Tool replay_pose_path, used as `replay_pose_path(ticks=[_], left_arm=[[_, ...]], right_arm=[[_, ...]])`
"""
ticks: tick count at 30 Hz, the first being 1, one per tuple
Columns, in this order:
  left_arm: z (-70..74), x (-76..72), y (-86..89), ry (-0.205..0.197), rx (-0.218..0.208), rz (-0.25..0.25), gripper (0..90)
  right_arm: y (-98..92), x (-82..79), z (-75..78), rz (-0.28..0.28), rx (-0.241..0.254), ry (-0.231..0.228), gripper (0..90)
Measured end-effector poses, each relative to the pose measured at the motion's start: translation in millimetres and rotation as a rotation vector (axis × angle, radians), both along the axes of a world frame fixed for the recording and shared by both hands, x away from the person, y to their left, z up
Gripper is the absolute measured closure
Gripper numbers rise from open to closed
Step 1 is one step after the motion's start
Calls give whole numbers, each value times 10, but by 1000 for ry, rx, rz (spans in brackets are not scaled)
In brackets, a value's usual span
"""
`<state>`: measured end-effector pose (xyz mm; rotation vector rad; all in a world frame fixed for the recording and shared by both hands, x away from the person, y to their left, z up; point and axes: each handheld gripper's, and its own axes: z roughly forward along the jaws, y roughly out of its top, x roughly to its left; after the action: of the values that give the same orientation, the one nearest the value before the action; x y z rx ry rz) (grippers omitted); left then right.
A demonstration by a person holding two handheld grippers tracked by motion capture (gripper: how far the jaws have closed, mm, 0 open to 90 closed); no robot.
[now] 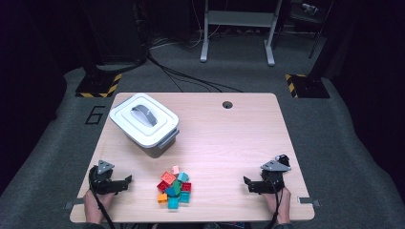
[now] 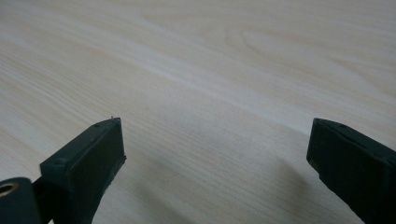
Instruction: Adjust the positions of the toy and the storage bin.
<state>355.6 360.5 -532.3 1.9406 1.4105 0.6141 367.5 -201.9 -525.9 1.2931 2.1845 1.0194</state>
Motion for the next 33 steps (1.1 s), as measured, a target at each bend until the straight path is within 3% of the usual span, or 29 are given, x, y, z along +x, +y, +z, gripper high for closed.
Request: replay_pose_path(ticks=[3, 5, 6, 10, 16, 19, 24, 28, 32, 33], left_arm=[[-1, 6, -1, -1, -1, -2, 48], [0, 10, 0, 1, -1, -2, 48], [4, 12, 0, 6, 3, -2, 48], [1, 22, -1, -2, -6, 8, 60], [65, 58, 16, 8, -34, 5, 20], [235, 92, 40, -13, -33, -9, 30], [437, 138, 25, -39, -35, -29, 37], [607, 201, -40, -61, -27, -51, 35], [890, 291, -165, -105, -29, -93, 36], [890, 291, -165, -105, -29, -93, 34]], right_arm=[[34, 45, -15, 18, -8, 5, 33], [57, 83, -28, 22, -28, 45, 24], [77, 91, -31, 28, -53, 39, 19], [108, 128, -33, 43, -57, 51, 0], [114, 122, -33, 52, -70, 32, 0], [104, 131, -31, 46, -59, 52, 0], [107, 129, -34, 31, -55, 49, 0], [94, 135, -35, 38, -58, 45, 4], [93, 133, -33, 40, -55, 48, 5], [93, 133, -33, 40, -55, 48, 5]])
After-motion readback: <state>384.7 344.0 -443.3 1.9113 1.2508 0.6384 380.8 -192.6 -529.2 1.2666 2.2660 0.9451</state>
